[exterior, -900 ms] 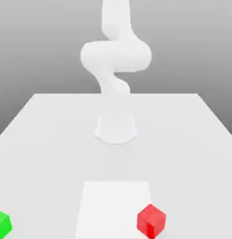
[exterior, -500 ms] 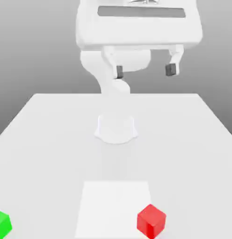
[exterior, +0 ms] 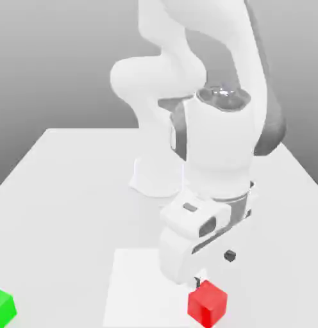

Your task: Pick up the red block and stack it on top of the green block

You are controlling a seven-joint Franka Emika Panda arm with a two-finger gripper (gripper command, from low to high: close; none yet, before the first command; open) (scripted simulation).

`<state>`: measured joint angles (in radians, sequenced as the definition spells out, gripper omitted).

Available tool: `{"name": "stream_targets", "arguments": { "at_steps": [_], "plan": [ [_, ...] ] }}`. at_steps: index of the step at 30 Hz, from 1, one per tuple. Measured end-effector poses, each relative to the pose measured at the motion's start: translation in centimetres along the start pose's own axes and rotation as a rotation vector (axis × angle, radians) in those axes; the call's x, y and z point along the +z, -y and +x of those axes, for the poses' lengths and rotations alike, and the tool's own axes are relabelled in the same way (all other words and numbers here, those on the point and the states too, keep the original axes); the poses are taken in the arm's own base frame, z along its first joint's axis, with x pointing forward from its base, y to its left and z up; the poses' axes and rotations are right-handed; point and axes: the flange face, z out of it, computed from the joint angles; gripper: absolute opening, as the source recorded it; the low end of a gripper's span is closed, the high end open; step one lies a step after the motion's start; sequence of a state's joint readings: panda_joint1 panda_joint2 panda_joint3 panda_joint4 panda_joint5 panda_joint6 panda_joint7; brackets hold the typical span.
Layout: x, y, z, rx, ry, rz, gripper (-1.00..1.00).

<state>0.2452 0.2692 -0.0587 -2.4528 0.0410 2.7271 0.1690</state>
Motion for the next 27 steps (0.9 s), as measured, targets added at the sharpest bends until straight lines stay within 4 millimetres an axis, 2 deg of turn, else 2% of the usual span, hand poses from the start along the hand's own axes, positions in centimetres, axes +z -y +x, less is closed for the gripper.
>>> {"name": "stream_targets", "arguments": {
  "at_steps": [2, 3, 10, 14, 15, 18, 21, 25, 27],
  "plan": [
    [2.7, 0.0, -0.1, -0.004, 0.004, -0.002, 0.0],
    [4.0, 0.0, -0.2, -0.004, 0.005, -0.002, -1.0],
    [4.2, 0.0, -0.2, -0.005, 0.006, -0.003, -1.0],
    [-0.1, 0.0, -0.2, -0.005, 0.006, -0.002, -1.0],
    [-1.1, -0.7, 0.1, 0.014, 0.007, -0.002, -1.0],
    [-2.0, -8.0, 2.4, 0.217, 0.016, -0.003, -1.0],
    [-2.7, -15.5, 3.3, 0.406, 0.019, -0.002, -1.0],
    [-3.8, -25.4, 2.8, 0.652, 0.016, -0.001, -1.0],
    [-3.4, -30.4, 2.1, 0.774, 0.012, 0.0, -1.0]
  ]
}}
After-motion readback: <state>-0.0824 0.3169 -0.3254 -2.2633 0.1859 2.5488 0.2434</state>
